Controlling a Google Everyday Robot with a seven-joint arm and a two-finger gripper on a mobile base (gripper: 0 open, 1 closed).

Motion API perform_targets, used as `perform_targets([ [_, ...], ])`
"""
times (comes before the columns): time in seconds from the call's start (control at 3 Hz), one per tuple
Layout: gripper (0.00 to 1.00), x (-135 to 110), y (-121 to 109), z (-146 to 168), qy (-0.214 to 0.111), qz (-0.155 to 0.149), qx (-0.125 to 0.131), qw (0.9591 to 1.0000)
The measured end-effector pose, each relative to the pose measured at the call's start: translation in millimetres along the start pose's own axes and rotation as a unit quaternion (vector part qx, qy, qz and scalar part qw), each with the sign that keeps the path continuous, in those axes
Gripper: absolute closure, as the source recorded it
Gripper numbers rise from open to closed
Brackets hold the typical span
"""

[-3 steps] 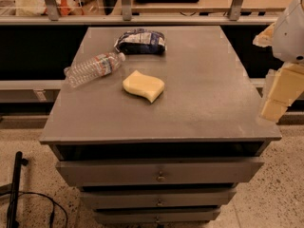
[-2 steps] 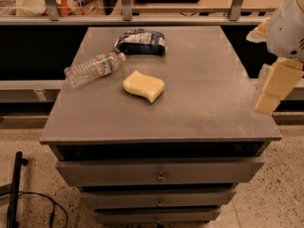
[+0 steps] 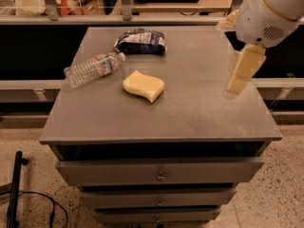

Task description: Pick water bottle

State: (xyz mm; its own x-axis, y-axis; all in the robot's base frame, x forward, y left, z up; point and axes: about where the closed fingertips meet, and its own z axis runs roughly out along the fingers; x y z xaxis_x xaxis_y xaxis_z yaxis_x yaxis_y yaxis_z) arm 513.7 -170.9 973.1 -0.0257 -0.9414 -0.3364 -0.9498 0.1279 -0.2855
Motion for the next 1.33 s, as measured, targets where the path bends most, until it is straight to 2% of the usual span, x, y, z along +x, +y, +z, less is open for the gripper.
perform_targets([
  [0.33,0.0,-21.2,-28.2,23.3,-0.037,-0.025,0.0,0.999],
  [0.67,0.0,-45.2,-51.4,48.1,-0.088,-0.043,-0.011,0.9951],
  [1.0,0.0,-73.8,-72.9,78.4,-0.131,-0.056,-0.038,0.9891],
  [1.33,0.0,-113.4,-91.8,106.5,-0.165,-0.086,-0.063,0.9806],
])
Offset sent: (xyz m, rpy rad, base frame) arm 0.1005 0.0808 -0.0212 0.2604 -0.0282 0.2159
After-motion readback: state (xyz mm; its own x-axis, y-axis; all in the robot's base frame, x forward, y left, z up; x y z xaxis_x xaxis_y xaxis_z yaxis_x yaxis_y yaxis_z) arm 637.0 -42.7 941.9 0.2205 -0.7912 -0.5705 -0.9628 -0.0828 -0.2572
